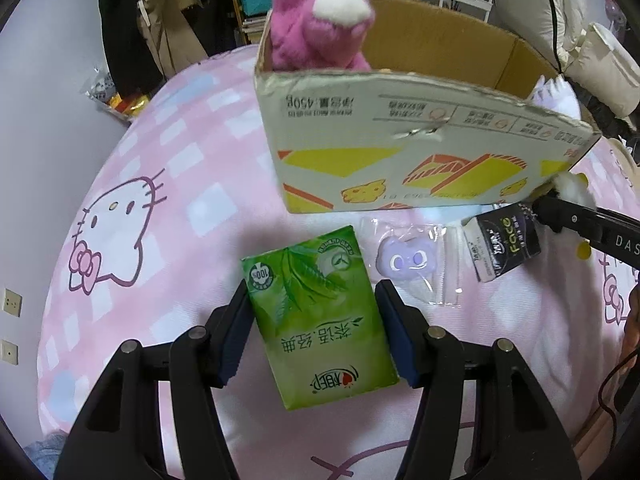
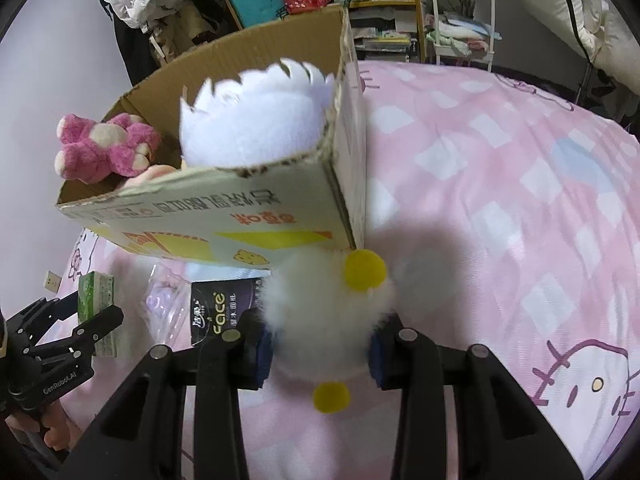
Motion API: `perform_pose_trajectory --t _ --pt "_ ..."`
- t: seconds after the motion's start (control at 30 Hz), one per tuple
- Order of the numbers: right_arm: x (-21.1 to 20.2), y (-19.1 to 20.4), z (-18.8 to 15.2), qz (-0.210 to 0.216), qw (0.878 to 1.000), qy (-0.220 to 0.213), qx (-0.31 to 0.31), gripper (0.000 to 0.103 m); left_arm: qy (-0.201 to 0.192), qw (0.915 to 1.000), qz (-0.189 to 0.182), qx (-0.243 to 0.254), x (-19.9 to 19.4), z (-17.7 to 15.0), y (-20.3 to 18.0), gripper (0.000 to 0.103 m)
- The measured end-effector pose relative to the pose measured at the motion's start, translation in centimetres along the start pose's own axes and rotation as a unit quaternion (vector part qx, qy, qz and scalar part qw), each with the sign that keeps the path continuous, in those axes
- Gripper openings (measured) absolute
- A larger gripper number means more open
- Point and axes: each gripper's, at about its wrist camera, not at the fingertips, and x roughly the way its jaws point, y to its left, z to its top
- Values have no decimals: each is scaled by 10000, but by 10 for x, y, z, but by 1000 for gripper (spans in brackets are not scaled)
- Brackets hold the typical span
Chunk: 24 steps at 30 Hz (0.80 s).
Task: Organize soft objects
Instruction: 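Lift green tissue pack with left gripper while right gripper lifts white duck over box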
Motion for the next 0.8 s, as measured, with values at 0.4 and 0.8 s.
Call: perform_pose_trajectory --t 0.4,0.8 --pt "-57 19 -5 21 9957 -870 -316 39 -1370 9906 21 -24 -83 -8 -1 60" --pt "-117 49 0 246 9726 -2147 -855 39 -2611 9652 112 76 -142 4 1 60"
